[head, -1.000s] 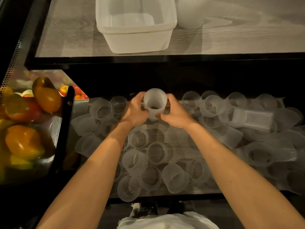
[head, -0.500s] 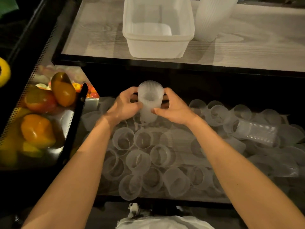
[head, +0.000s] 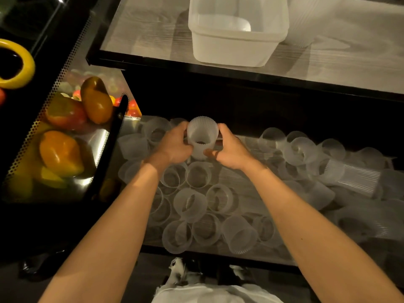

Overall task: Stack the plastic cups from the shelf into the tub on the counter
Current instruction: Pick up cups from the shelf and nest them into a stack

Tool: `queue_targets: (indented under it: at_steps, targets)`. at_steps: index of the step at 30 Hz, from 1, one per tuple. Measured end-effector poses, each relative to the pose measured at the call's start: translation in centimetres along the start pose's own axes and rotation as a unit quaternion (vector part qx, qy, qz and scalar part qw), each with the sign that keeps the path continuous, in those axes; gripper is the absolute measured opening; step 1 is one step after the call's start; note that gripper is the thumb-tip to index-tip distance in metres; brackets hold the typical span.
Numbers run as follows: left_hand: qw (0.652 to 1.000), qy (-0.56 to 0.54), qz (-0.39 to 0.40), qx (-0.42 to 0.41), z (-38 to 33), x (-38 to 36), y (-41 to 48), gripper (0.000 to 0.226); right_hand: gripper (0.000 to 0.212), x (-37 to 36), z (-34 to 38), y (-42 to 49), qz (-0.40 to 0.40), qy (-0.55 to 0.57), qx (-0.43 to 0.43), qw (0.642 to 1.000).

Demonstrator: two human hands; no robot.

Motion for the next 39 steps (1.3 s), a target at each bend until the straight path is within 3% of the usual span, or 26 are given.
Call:
queue_targets:
  at_steps: [5, 9, 13, 27, 39]
  targets:
    - [0.999, -0.049, -0.01, -0.002, -1.0, 0.3, -0.1, 0.051, 0.068, 0.8, 0.3, -0.3, -0.008, 0.031, 0.002, 0.999]
    - [0.994, -0.079, -0.045, -0.056, -4.1, 2.3, -0.5, 0.051, 0.069, 3.3, 2.2, -1.6, -0.048, 0.089, 0.042, 0.994]
    - [0.988, -0.139, -0.047, -0.044, -5.7, 4.2, -1.8, 0.057, 0.065, 4.5, 4.4, -3.2, -0.049, 0.109, 0.08, 0.99]
    - [0.979, -0.181, -0.086, -0.039, -6.2, 7.8, -9.6, 0.059, 0.067, 1.6, 9.3, -7.1, -0.009, 0.048, 0.158, 0.986]
    - [0.979, -0.164, -0.115, -0.037, -3.7, 7.0, -14.1, 0.05, 0.07, -2.6, 8.4, -8.8, 0.007, 0.003, 0.17, 0.985]
Point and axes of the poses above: each hand's wrist, its own y-axis towards the middle knuckle, its own x-axis out of the back of the hand, z = x × y, the point moved 9 cm from there along y, towards the middle knuckle, and after that the axes turned 9 degrees about -x, right-handed, at the moved point
